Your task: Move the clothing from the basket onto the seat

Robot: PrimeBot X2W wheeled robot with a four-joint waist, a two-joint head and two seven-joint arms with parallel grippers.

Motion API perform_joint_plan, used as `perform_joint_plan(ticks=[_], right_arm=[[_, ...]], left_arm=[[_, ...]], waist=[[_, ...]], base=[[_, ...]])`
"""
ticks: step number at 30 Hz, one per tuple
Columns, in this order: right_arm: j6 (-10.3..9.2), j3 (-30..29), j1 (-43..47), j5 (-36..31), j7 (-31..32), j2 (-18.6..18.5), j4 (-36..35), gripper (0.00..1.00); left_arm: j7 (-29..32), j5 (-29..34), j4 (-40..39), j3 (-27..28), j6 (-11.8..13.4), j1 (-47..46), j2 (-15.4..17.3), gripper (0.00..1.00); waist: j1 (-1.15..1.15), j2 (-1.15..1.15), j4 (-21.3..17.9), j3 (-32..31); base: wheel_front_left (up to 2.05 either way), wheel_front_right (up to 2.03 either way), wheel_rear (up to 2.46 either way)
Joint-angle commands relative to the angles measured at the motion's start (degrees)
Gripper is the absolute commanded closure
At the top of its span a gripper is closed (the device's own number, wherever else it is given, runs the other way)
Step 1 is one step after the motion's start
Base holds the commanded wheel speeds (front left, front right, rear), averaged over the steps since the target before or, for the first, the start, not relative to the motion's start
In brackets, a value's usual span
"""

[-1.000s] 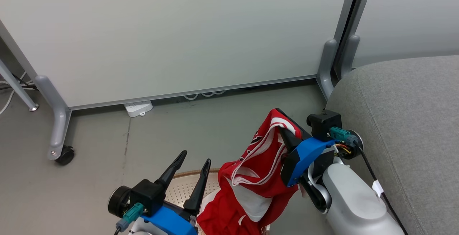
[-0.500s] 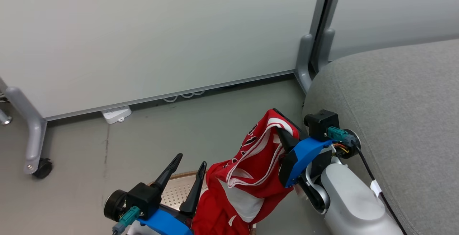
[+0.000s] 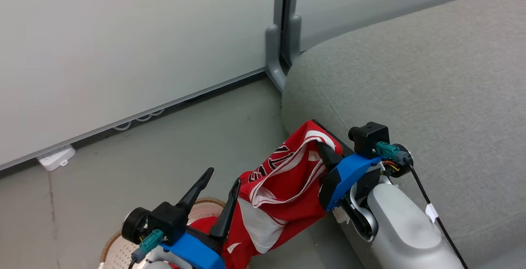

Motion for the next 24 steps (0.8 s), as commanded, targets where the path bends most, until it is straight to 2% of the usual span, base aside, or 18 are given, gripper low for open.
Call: perform_joint_plan(ticks=[1, 5, 6, 9, 24], right_arm=[[-0.04, -0.24, -0.64, 0.26, -0.31, -0.04, -0.11, 1.00], [-0.04, -0.29, -0.84, 0.36, -0.61, -0.03, 0.04, 1.00], [-0.04, -0.44, -0.80, 0.70, -0.83, -0.03, 0.16, 1.00], [-0.04, -0.45, -0.71, 0.80, -0.95, -0.03, 0.30, 1.00], [-0.04, -2.28, -0.34, 0.37, -1.51, -0.02, 1.05, 1.00]], left_arm=[[-0.18, -0.18, -0.21, -0.14, -0.24, -0.51, 0.47, 0.00], [-0.19, -0.30, -0.23, -0.19, -0.24, -0.84, 0.72, 0.00], [-0.19, -0.37, -0.21, -0.45, -0.24, -1.19, 0.91, 0.00], [-0.19, -0.33, -0.16, -0.57, -0.24, -1.30, 0.95, 0.00], [-0.19, -0.64, -0.11, -1.34, -0.25, -1.76, 1.40, 0.00]], waist=[[0.00, 0.00, -3.15, 0.78], [0.00, 0.00, -6.42, 1.17], [0.00, 0.00, -8.95, 1.47], [0.00, 0.00, -10.26, 1.67], [0.00, 0.00, -10.36, 2.08]], base=[[0.00, 0.00, 0.00], [0.00, 0.00, 0.00], [0.00, 0.00, 0.00], [0.00, 0.00, 0.00], [0.00, 0.00, 0.00]])
